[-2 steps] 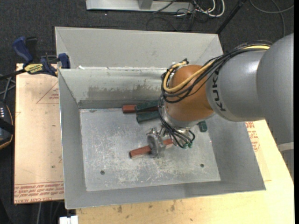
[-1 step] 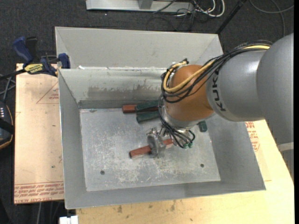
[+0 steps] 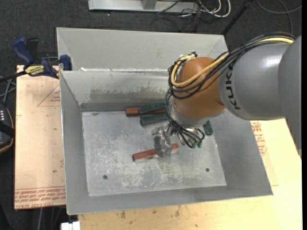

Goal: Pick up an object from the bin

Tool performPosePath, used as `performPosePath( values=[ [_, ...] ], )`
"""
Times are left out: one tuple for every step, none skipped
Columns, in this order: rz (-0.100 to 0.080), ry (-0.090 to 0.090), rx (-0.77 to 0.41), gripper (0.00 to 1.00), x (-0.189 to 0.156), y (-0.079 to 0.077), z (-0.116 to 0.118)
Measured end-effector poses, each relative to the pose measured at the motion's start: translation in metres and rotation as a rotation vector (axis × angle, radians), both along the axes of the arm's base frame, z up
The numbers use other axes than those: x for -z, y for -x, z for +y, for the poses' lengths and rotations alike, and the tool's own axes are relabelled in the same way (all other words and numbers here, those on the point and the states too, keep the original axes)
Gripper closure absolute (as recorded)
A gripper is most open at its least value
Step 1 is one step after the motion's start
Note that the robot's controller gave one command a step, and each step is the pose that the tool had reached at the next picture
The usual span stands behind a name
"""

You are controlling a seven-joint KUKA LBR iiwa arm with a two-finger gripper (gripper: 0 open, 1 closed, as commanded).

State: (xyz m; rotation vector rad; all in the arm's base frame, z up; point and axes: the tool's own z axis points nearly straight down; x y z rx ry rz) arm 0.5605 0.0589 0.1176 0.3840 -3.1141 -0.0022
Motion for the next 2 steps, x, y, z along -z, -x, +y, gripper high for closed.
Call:
performPosePath(
  values=[
    [-0.007, -0.001, -0.130, 0.00, 0.0425, 0.0388, 0.0343],
    [-0.005, -0.002, -0.137, 0.00, 0.0476, 0.0426, 0.0379]
  ],
)
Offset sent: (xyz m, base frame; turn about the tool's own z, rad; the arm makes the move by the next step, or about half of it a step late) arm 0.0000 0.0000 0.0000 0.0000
